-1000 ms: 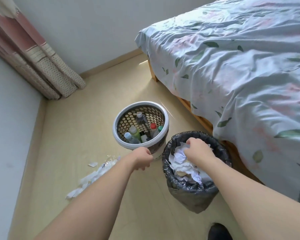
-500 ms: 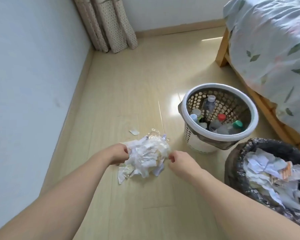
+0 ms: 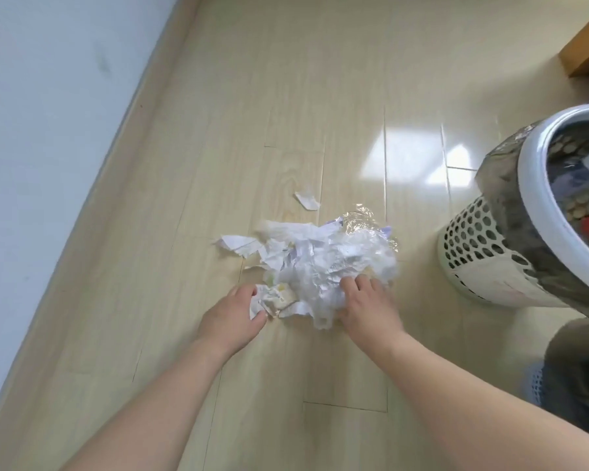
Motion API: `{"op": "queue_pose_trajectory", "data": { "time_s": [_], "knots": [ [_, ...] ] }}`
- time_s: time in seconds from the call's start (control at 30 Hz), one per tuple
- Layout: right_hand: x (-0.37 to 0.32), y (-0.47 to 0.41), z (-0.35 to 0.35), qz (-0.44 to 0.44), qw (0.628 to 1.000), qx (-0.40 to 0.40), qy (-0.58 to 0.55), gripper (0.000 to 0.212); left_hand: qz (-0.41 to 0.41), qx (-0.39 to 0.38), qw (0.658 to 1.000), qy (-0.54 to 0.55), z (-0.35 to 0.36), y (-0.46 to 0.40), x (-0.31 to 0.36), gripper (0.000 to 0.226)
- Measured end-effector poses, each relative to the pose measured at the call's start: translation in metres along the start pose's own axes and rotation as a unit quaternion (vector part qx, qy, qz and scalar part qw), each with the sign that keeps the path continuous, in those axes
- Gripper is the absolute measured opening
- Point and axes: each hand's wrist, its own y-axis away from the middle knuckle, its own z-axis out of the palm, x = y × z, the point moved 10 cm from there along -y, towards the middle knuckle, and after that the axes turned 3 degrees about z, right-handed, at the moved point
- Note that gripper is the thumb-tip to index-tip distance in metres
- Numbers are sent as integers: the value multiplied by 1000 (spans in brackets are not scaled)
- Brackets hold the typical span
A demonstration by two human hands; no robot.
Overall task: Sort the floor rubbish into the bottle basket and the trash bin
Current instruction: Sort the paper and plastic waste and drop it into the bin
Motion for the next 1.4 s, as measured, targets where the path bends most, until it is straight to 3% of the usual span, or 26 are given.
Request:
{"op": "queue_pose_trajectory", "data": {
  "time_s": [0.13,0.33,0.5,0.73,0.87,1.1,1.23,1.4],
  "knots": [
    [-9,-11,9,-31,998,-17,51,31,-15,30,999,-8,25,5,-20,45],
    [-13,0,-18,-37,999,32,-19,14,4,97,995,-34,30,10,-18,10],
    [-13,9,-60,-33,996,66,-56,27,-24,92,996,4,20,18,-26,14],
    [2,36,-135,-5,976,78,-202,25,-26,99,992,79,-70,44,5,24],
    [12,70,-189,2,967,114,-228,25,-22,79,988,130,-135,64,53,24],
    [69,151,-262,53,959,148,-237,23,86,43,989,115,-212,122,191,17],
    [146,207,-274,109,938,169,-284,22,136,19,982,127,-213,158,289,13],
    [251,260,-244,192,886,164,-389,18,168,-36,972,158,-163,194,395,17]
  ]
}}
